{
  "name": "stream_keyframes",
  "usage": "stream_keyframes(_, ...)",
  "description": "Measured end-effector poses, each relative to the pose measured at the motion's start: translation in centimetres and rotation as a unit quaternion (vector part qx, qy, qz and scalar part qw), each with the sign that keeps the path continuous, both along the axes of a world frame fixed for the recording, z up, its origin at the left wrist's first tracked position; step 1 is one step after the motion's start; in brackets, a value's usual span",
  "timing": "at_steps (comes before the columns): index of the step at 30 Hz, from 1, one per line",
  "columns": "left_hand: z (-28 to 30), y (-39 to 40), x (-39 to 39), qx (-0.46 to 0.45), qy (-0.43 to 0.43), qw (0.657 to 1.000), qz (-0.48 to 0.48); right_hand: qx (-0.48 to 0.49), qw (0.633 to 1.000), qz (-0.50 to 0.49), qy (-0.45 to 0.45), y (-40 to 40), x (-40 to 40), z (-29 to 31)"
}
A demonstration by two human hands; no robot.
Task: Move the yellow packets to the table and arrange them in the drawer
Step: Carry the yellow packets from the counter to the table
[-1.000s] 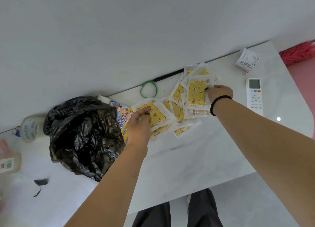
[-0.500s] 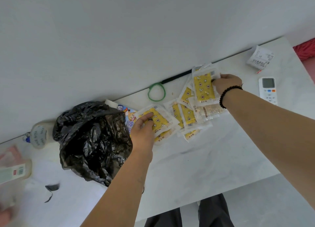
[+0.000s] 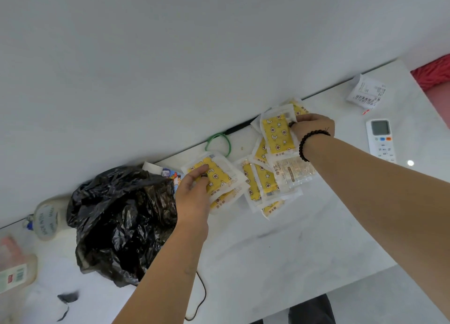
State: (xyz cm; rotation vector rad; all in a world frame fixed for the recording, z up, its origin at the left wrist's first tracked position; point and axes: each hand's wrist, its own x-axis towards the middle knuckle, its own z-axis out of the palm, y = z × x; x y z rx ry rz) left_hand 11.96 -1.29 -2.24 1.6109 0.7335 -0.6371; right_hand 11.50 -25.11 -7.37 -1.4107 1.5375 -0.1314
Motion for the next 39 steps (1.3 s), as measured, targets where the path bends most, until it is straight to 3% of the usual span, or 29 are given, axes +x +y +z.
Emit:
stream_keyframes(4,0.8,-0.2,0.1,-0.006,-0.002,1.0,0.004,-0.022,0.999,-0.03,-0.018,0.2,-1.4,1.1)
stream_keyframes(11,6.2,0.0,-2.0,-0.013,0.006,1.0,0.012,-0.04,0.998,0.009,-0.037,1.8,-5.8,7.3)
stream_keyframes(18,16.8,2.9,-3.5,-0.061,-0.044,0.997,-0.004,0.022,0.988,0.002,-0.155,5.5,-12.9,21.1)
stream_keyframes(23,24.7,5.2,-5.4,-0.152,-0.03,0.986,-0.067,0.095,0.956,0.041,-0.275,8.5,-17.1,30.5)
stream_keyframes(26,29.7,5.9,-6.6,-0.187,-0.048,0.969,-0.153,0.108,0.938,0.072,-0.323,10.0,-18.9,35.0)
stream_keyframes(32,36.4,6.7,-9.3,-0.134,-0.181,0.912,-0.343,0.111,0.924,0.08,-0.357,12.4,-19.8,40.4)
stream_keyframes(39,38.7,7.6,-12.7,-0.094,-0.191,0.936,-0.28,0.14,0.926,0.059,-0.345,14.2,-19.5,42.8)
